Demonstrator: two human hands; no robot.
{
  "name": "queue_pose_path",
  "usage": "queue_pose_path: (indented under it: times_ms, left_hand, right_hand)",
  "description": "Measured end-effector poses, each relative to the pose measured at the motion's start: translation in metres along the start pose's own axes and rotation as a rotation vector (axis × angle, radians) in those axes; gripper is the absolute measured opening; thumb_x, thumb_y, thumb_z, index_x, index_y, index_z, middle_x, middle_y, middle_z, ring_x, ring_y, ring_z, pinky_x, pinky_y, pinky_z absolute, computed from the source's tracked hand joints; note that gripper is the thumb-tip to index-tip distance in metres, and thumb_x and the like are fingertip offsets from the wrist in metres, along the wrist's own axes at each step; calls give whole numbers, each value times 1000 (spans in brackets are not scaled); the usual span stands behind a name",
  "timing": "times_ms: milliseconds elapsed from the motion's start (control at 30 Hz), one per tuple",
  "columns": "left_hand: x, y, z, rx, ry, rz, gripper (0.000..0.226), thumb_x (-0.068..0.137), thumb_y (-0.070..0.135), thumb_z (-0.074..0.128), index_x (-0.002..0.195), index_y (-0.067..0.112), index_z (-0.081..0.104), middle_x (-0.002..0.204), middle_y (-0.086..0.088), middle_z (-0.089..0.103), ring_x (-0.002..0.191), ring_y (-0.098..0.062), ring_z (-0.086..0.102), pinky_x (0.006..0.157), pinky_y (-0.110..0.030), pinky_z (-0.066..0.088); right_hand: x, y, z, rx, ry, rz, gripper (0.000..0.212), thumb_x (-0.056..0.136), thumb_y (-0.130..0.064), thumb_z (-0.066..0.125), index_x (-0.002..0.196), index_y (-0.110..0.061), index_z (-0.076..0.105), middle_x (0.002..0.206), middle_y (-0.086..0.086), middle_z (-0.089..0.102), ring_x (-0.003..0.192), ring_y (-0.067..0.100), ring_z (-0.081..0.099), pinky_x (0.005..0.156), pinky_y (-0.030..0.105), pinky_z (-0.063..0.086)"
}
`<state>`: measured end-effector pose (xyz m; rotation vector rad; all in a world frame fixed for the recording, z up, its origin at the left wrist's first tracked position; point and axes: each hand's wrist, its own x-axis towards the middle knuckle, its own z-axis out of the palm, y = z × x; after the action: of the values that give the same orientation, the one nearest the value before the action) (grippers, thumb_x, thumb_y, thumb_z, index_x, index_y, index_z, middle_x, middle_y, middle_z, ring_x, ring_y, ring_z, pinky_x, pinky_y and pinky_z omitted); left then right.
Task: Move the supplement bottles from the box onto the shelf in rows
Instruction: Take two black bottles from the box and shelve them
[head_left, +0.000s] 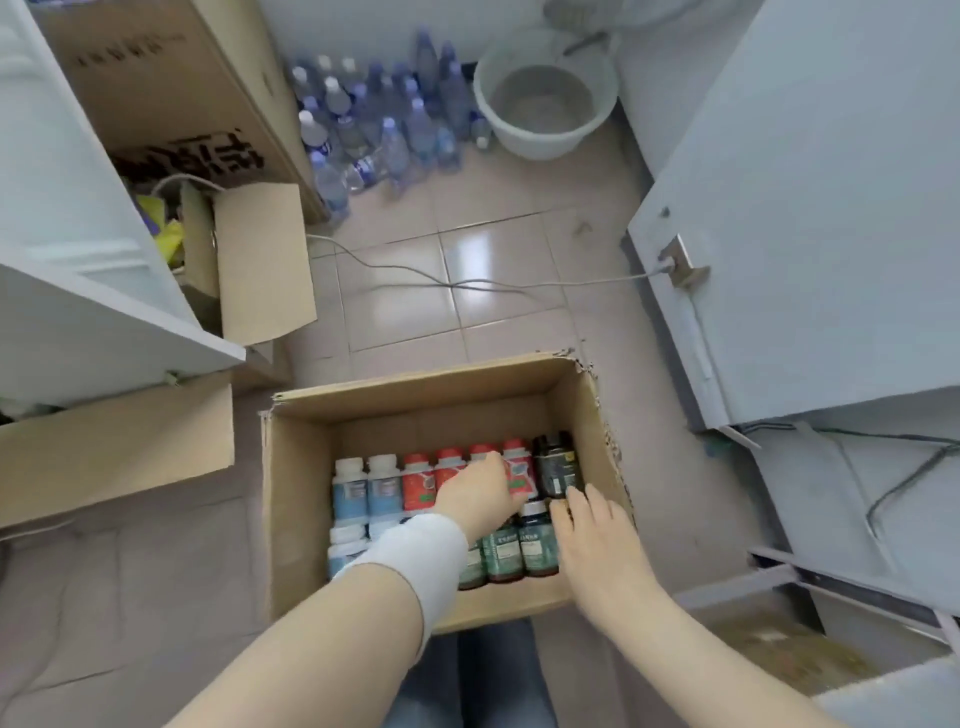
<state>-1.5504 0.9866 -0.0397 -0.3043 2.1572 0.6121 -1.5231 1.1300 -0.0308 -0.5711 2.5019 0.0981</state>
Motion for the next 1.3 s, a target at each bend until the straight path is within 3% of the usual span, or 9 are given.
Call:
queue_pose_path:
  times_ms: [167,433,733,800,867,967,1067,1200,1300]
  left_hand:
    - [86,15,25,-278,-30,-59,57,92,40,54,134,4,39,132,-13,54,120,-27,53,93,-33,43]
    - [127,24,40,-432,-35,-94,58,87,44,61,125,2,48,123,-10,58,114,-28,55,89,-31,44]
    - [112,-48,10,-1020,258,-247,49,81,30,71,123,13,51,110,0,58,105,-18,58,96,-33,47]
    - [112,-70,9,-1063,257,-281,51,82,29,70,125,14,49,112,1,56,109,-22,58,99,-39,47]
    - [113,-86,10,-1089,237,-303,52,84,29,68,129,12,47,114,0,55,109,-22,58,97,-37,48]
    - [116,-101,16,-1133,183,-321,41,87,28,64,122,15,47,118,-4,57,106,-22,58,94,-33,46]
    - [117,-106,20,-1199,134,-320,34,88,26,62,116,18,44,119,-7,58,105,-23,58,92,-31,45]
    - [112,-106,22,-1214,105,-281,69,78,42,68,135,13,41,129,-3,54,118,-22,53,107,-37,39]
    - [106,-103,19,-1284,107,-285,37,91,30,58,122,24,41,116,0,54,105,-15,52,95,-29,38]
  right_hand:
    - [24,4,48,-4,-31,-59,67,27,-13,92,90,2,74,93,25,71,86,40,69,66,48,58]
    - [43,20,64,-18,-80,-78,67,34,-20,92,95,-2,74,99,21,71,93,38,69,71,44,58]
    - [108,24,54,-74,-126,-111,68,28,-9,90,92,3,69,90,24,68,88,41,67,61,38,56]
    - [132,22,44,-145,-156,-98,64,50,-15,86,107,4,62,104,24,63,104,42,60,75,40,53]
    - [156,23,44,-228,-221,-131,52,86,-18,61,131,1,41,134,22,44,134,40,32,102,39,37]
    - [181,25,46,-381,-378,-186,60,94,-25,50,142,-1,25,150,17,29,144,37,6,115,38,17]
    - [192,23,56,-456,-432,-206,56,95,-27,47,142,-3,28,149,12,34,143,35,11,115,38,13]
    - [190,23,55,-419,-399,-179,51,92,-25,54,135,-4,37,141,15,42,138,35,20,112,37,21]
    - [182,21,50,-293,-364,-121,60,84,-20,65,133,-4,35,137,19,41,133,36,27,106,35,32]
